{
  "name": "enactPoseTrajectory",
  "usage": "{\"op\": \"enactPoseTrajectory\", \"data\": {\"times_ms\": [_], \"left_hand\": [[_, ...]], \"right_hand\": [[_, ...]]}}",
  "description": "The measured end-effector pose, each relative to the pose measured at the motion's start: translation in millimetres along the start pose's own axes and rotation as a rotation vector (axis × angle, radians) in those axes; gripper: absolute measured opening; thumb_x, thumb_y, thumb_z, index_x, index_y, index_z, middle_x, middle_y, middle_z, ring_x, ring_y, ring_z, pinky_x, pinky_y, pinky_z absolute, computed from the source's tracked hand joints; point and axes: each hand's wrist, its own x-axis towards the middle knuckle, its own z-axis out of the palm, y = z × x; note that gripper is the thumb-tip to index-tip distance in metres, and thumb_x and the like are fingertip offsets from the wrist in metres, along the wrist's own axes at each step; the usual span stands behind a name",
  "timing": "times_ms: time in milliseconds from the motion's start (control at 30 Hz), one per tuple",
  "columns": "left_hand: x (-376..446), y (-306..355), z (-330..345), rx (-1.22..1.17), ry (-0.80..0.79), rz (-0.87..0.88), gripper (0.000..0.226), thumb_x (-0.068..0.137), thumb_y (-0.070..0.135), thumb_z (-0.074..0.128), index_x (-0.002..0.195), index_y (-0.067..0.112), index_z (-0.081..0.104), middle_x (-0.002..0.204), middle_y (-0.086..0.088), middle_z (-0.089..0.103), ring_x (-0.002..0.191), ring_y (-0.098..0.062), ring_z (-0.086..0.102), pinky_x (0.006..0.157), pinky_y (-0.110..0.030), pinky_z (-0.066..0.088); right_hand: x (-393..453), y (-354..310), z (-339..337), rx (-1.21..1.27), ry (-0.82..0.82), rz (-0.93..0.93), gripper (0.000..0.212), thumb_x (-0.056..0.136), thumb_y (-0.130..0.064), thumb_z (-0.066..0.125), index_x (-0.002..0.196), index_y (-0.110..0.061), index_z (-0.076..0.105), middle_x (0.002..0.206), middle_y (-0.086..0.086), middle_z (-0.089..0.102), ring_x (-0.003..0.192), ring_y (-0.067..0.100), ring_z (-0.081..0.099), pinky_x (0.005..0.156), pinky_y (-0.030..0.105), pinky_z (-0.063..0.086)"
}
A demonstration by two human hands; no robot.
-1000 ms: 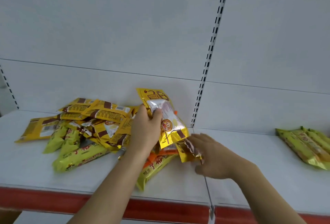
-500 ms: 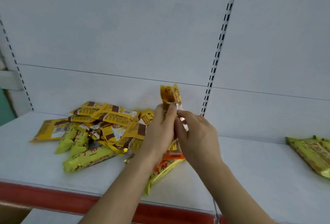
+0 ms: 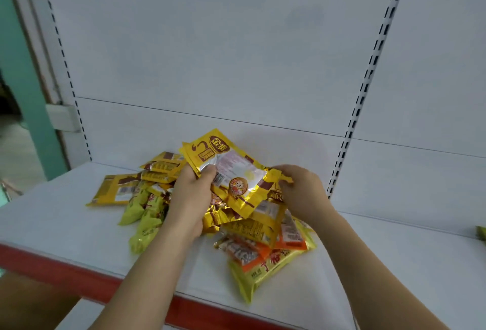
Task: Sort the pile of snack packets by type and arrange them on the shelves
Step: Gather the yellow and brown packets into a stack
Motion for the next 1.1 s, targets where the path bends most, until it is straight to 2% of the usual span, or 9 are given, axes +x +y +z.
{"op": "enactPoseTrajectory", "data": {"times_ms": [67,167,267,367,500,667,833,1000,1100], "left_hand": [[5.2,-3.3,-12.2,0.031,0.003,-0.040,0.011,0.102,0.027,0.060,0.107,0.028,0.069,0.107,0.001,0.076,0.103,-0.025,0.072,0.095,-0.054,0.057],[10.2,-7.7,-22.4,0.075,-0.007,-0.075,0.011,0.101,0.027,0.061,0.109,0.026,0.069,0.107,0.001,0.076,0.102,-0.022,0.072,0.094,-0.052,0.057],[13.5,-8.7,-25.1,0.080,-0.014,-0.090,0.011,0.101,0.027,0.061,0.108,0.026,0.069,0.106,0.002,0.076,0.100,-0.021,0.072,0.093,-0.049,0.058],[15.0,-8.5,-22.2,0.098,-0.039,-0.069,0.013,0.103,0.025,0.059,0.110,0.027,0.069,0.108,0.005,0.075,0.100,-0.017,0.071,0.088,-0.042,0.057],[16.6,-5.6,-18.9,0.096,-0.046,-0.056,0.012,0.103,0.025,0.058,0.110,0.028,0.068,0.107,0.007,0.074,0.099,-0.015,0.070,0.084,-0.038,0.057],[17.3,0.5,-13.4,0.102,-0.059,-0.005,0.014,0.104,0.024,0.058,0.108,0.030,0.069,0.106,0.010,0.075,0.100,-0.013,0.070,0.085,-0.037,0.055],[14.0,7.4,-2.2,0.095,-0.044,0.064,0.012,0.104,0.024,0.056,0.108,0.027,0.067,0.102,0.003,0.074,0.093,-0.019,0.070,0.076,-0.036,0.054],[9.2,12.6,14.1,0.141,-0.040,0.197,0.010,0.104,0.027,0.053,0.109,0.023,0.060,0.099,-0.007,0.070,0.089,-0.032,0.067,0.075,-0.046,0.054],[3.7,18.6,25.0,0.126,-0.024,0.262,0.010,0.106,0.026,0.051,0.112,0.020,0.057,0.096,-0.002,0.066,0.083,-0.024,0.063,0.074,-0.043,0.049]], "right_hand": [[11.9,-0.3,8.7,-0.142,-0.184,-0.136,0.046,0.094,-0.024,0.062,0.139,-0.029,0.057,0.143,-0.002,0.056,0.133,0.022,0.047,0.107,0.032,0.038],[27.7,1.3,14.9,-0.339,-0.441,-0.237,0.068,0.089,-0.025,0.063,0.151,-0.039,0.039,0.160,-0.006,0.033,0.146,0.024,0.029,0.118,0.036,0.027],[38.5,6.9,17.8,-0.494,-0.495,-0.275,0.071,0.086,-0.044,0.061,0.150,-0.049,0.030,0.158,-0.012,0.031,0.143,0.026,0.030,0.112,0.050,0.035],[38.3,7.4,17.1,-0.583,-0.392,-0.364,0.055,0.094,-0.038,0.056,0.145,-0.049,0.040,0.144,-0.016,0.050,0.127,0.024,0.047,0.094,0.045,0.049],[29.7,9.8,1.5,-0.489,-0.144,-0.414,0.039,0.101,-0.021,0.048,0.136,-0.037,0.059,0.128,-0.013,0.066,0.114,0.023,0.059,0.081,0.039,0.053],[18.2,23.7,-39.0,-0.441,0.144,-0.283,0.031,0.100,-0.023,0.053,0.126,-0.032,0.067,0.117,-0.009,0.071,0.105,0.024,0.067,0.074,0.037,0.054],[5.7,32.5,-69.1,-0.242,0.270,-0.054,0.015,0.094,-0.018,0.056,0.096,-0.025,0.069,0.076,-0.003,0.071,0.072,0.027,0.064,0.064,0.039,0.054],[-8.2,26.1,-88.9,-0.105,0.386,0.170,0.026,0.094,-0.023,0.052,0.069,-0.016,0.054,0.059,0.000,0.055,0.061,0.024,0.051,0.051,0.028,0.035],[-15.4,16.1,-100.9,0.076,0.461,0.270,0.045,0.095,-0.037,0.057,0.064,-0.007,0.046,0.055,0.005,0.047,0.056,0.025,0.047,0.052,0.033,0.033]]}}
